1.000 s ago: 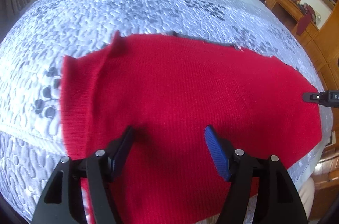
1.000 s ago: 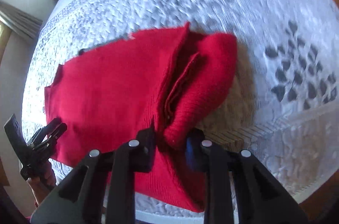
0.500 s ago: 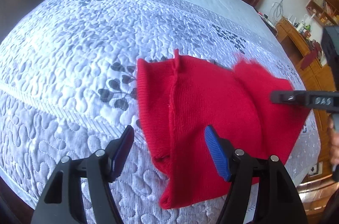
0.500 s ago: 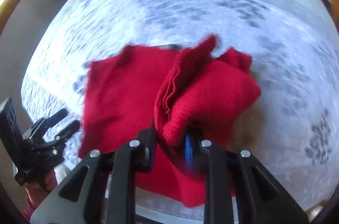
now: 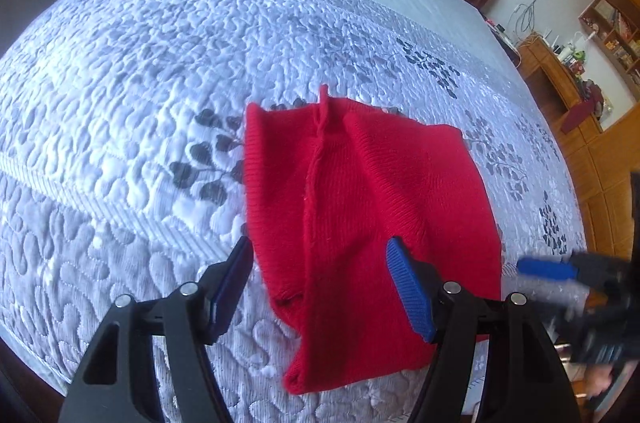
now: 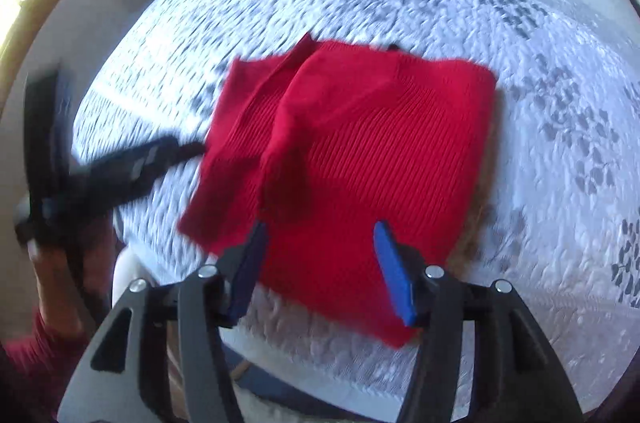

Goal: Fold small clothes

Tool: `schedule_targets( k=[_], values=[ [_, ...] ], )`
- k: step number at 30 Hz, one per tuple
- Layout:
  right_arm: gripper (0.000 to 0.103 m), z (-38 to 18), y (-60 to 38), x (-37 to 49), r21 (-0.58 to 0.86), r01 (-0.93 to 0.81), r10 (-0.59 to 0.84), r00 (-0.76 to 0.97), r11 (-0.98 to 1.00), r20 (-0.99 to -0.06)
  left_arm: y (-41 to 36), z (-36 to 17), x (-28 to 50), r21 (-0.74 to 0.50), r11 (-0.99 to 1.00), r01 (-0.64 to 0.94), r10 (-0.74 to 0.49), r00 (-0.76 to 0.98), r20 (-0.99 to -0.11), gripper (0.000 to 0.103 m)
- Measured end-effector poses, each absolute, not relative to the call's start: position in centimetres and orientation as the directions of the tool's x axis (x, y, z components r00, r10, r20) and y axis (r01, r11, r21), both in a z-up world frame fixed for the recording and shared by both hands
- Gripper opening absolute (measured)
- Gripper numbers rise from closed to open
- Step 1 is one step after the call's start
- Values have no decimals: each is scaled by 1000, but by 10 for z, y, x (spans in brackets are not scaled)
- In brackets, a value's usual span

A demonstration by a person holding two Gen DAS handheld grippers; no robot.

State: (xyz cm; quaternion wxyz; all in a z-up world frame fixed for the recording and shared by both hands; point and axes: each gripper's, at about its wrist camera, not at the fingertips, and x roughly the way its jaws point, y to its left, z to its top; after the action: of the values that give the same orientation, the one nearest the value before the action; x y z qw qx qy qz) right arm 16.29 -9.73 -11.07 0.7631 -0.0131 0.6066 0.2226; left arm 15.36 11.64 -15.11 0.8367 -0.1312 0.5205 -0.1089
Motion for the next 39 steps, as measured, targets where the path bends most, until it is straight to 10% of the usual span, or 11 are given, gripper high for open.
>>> schedule_targets(
  k=[11, 14, 20, 27, 39],
  values=[
    [76, -146, -12, 111, -81, -614, 139, 303, 785, -943, 121, -136, 166, -350, 937, 10, -327, 383, -864, 69],
    [46, -162, -14, 114, -122, -613, 87, 300, 781, -950, 125, -135, 167, -354, 935, 0, -329, 373, -868, 70],
    [16, -163, -49, 130, 54, -554, 203, 211, 831, -956, 121, -145, 169, -368, 930, -7, -345, 337, -876, 70],
    [14, -128, -98, 155, 334, -417, 432, 166, 845, -887, 97, -169, 181, -492, 870, -30, -470, 251, -846, 70],
    [13, -103, -137, 162, 405, -406, 513, 205, 819, -834, 46, -193, 244, -677, 720, -153, -657, 163, -736, 70]
  ],
)
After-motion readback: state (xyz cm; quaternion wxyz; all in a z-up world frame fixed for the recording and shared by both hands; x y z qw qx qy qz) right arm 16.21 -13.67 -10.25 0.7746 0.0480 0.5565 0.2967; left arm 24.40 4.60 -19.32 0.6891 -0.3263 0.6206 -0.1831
